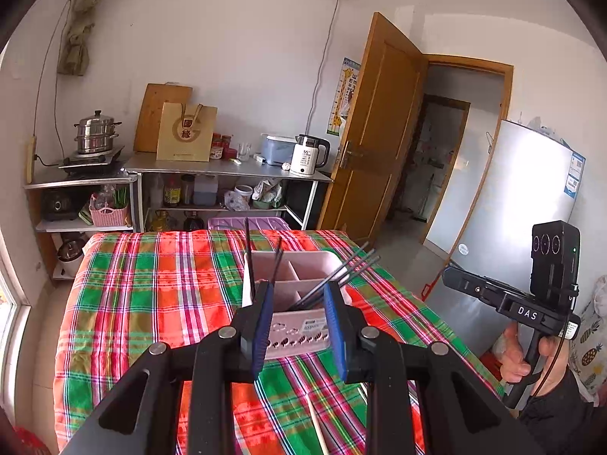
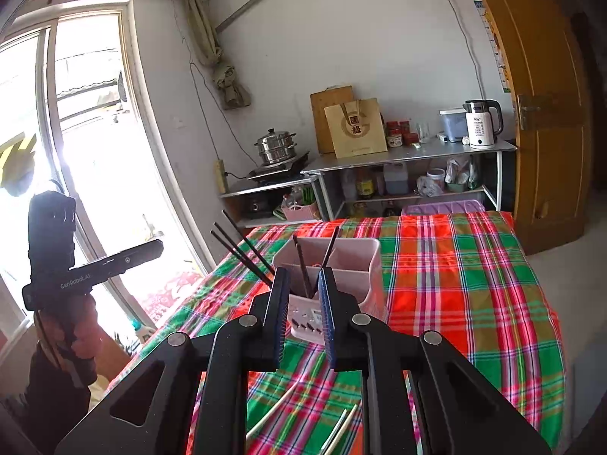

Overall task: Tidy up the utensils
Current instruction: 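Move both open tools back toward the light wooden chopsticks on the cloth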

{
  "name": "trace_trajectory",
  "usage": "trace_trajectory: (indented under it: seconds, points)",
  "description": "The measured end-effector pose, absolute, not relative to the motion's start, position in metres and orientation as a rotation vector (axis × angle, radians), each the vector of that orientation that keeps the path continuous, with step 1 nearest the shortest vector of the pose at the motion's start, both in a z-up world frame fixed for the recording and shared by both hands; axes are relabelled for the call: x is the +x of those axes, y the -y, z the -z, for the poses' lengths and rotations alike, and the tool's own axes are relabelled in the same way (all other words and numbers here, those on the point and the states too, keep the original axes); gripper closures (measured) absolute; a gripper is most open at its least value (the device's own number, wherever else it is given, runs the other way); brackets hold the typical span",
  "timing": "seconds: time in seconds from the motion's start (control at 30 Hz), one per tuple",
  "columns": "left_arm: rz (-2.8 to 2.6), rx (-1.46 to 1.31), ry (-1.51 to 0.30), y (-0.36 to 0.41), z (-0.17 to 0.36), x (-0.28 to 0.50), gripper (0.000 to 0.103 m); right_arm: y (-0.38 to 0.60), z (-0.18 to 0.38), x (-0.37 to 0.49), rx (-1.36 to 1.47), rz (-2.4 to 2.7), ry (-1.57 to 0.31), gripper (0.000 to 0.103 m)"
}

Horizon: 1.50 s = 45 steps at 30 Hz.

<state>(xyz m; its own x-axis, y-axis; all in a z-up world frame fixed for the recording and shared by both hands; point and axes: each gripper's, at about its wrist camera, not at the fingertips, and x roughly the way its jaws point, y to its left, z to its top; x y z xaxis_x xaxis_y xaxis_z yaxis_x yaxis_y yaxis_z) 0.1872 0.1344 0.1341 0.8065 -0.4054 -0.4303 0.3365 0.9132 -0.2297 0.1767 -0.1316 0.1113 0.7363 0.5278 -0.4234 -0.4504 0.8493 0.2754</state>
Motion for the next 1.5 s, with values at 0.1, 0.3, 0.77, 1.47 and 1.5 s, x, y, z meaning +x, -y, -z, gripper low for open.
trace_trajectory:
  seconds: [0.1, 0.3, 0.77, 1.47, 1.5]
  points:
    - [0.404, -0.132, -0.498, -0.124, -0.118, 0.163, 0.076, 0.136, -0.101, 0.155, 0.144, -0.527, -0.519, 0.087]
    - [0.408, -0.139, -0.541, -0.106, -0.081, 0.131, 0.076, 0.151, -0.075, 0.127, 0.168, -0.491, -0.554, 0.087]
    - [0.389, -0.129, -0.717, -0.084, -0.013, 0.133, 0.076, 0.158, -0.028, 0.120, 0.192, -0.450, -0.671, 0.087]
    - [0.345, -0.056, -0.939, -0.047, 0.055, 0.182, 0.076, 0.111, 0.063, 0.166, 0.111, -0.365, -0.945, 0.087]
    - [0.343, -0.054, -0.943, -0.047, 0.056, 0.183, 0.076, 0.110, 0.064, 0.168, 0.107, -0.361, -0.951, 0.087]
